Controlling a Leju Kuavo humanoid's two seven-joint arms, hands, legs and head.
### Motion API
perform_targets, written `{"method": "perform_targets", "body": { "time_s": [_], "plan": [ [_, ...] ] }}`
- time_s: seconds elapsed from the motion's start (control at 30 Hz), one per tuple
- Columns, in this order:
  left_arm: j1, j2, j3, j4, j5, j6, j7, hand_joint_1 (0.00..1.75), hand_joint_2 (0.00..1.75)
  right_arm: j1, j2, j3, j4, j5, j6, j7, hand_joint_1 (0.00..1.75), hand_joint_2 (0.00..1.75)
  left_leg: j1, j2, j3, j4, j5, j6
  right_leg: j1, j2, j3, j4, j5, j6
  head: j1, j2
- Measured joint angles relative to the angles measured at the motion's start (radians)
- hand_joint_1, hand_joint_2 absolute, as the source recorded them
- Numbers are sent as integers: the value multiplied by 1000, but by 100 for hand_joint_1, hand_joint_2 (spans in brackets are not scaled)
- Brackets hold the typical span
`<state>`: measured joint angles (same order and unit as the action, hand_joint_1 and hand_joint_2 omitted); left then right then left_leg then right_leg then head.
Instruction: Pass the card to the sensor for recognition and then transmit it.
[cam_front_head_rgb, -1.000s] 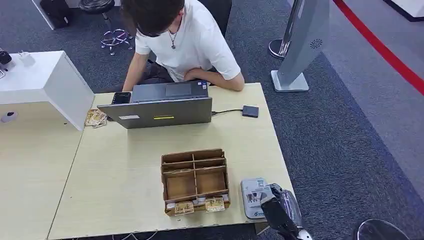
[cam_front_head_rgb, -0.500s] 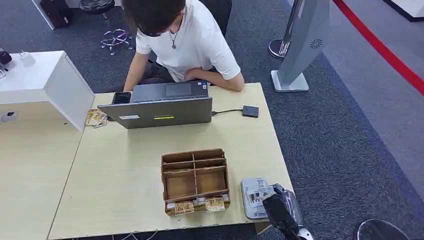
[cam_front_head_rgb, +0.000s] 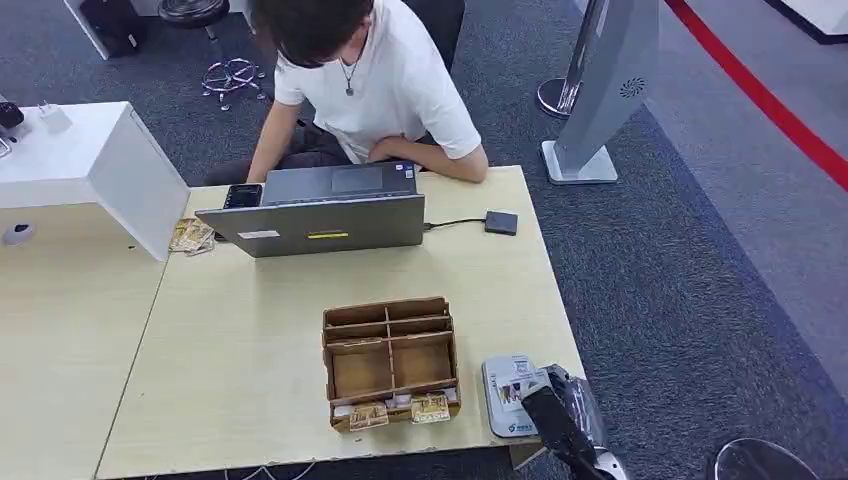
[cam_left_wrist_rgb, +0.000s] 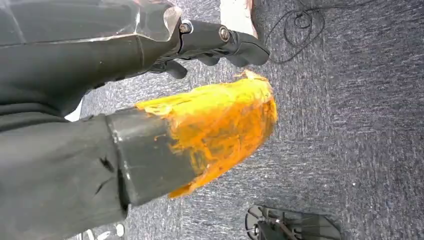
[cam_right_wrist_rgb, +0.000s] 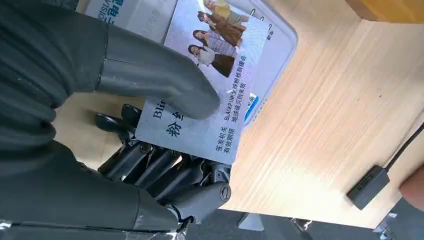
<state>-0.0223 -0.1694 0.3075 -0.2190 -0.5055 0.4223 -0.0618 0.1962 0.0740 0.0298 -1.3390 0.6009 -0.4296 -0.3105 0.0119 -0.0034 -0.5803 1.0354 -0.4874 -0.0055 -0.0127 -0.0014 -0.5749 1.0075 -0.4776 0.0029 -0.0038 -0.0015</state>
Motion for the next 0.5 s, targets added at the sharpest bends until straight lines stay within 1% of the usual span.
{"method": "perform_targets", "body": {
  "time_s": [0.2, 0.5],
  "plan": [
    [0, 0, 1, 0, -3, 0, 0, 0, 0, -6, 3, 0, 6, 66, -34, 9, 175, 175, 0, 0, 0, 0, 0, 0, 0, 0, 0, 0, 0, 0, 0, 0],
    [0, 0, 4, 0, -6, 0, 0, 0, 0, -14, 4, -1, 16, 99, -52, 17, 175, 175, 0, 0, 0, 0, 0, 0, 0, 0, 0, 0, 0, 0, 0, 0]
  ]
}}
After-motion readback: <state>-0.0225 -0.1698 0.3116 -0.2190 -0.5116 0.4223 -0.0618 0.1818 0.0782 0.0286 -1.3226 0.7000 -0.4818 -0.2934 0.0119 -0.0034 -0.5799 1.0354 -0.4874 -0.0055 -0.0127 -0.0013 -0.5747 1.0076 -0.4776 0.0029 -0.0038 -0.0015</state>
